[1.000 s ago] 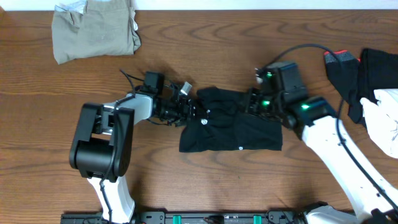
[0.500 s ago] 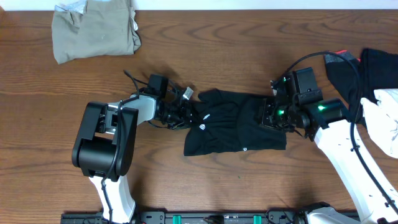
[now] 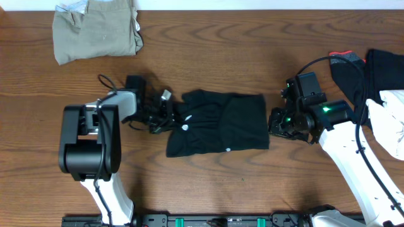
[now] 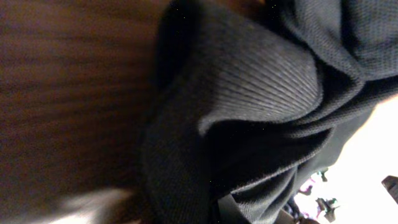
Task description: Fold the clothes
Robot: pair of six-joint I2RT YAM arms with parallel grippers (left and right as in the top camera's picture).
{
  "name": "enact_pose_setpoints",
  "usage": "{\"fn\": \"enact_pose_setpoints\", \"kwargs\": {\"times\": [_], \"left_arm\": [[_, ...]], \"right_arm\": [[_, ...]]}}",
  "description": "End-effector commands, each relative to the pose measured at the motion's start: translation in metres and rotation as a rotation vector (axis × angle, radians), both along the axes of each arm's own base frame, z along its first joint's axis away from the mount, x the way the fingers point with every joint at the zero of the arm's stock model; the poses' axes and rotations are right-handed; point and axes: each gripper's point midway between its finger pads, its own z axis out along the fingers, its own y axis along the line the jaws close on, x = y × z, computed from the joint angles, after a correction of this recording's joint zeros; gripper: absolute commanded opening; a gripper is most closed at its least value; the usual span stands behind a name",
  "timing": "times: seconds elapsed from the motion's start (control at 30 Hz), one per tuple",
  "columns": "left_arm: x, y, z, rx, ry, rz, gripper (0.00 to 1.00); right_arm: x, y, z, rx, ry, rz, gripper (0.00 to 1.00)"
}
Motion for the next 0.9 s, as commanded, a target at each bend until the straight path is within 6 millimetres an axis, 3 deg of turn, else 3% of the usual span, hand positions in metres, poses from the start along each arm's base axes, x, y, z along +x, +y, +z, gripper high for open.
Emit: {"fn": "enact_pose_setpoints", "kwargs": {"times": [0.0,0.3,0.47,0.67,0.87], "left_arm": [[0.007,0.04,-0.01,0.227,-0.019,0.003,0.06],[0.022,0.05,0.072,0.285,-0.12,0.042,0.06],[0.019,0.05,0.114,0.285,-0.192,0.055,0.06],[0.006,0.039,0.141,0.281,-0.239,0.045,0.06],[-0.001,0.006,0.146,0.262,-0.243,0.0,0.06]], "right_arm": [[0.008,-0.018,0.004,-0.087,-0.046,-0.025,0.18],[0.013,-0.036,0.004,-0.188,-0.072,-0.055,0.29],[0.013,-0.039,0.002,-0.204,-0.075,-0.06,0.37],[0.012,-0.039,-0.008,-0.207,-0.062,-0.058,0.37],[0.004,-0.041,-0.021,-0.218,-0.025,-0.054,0.37]]}}
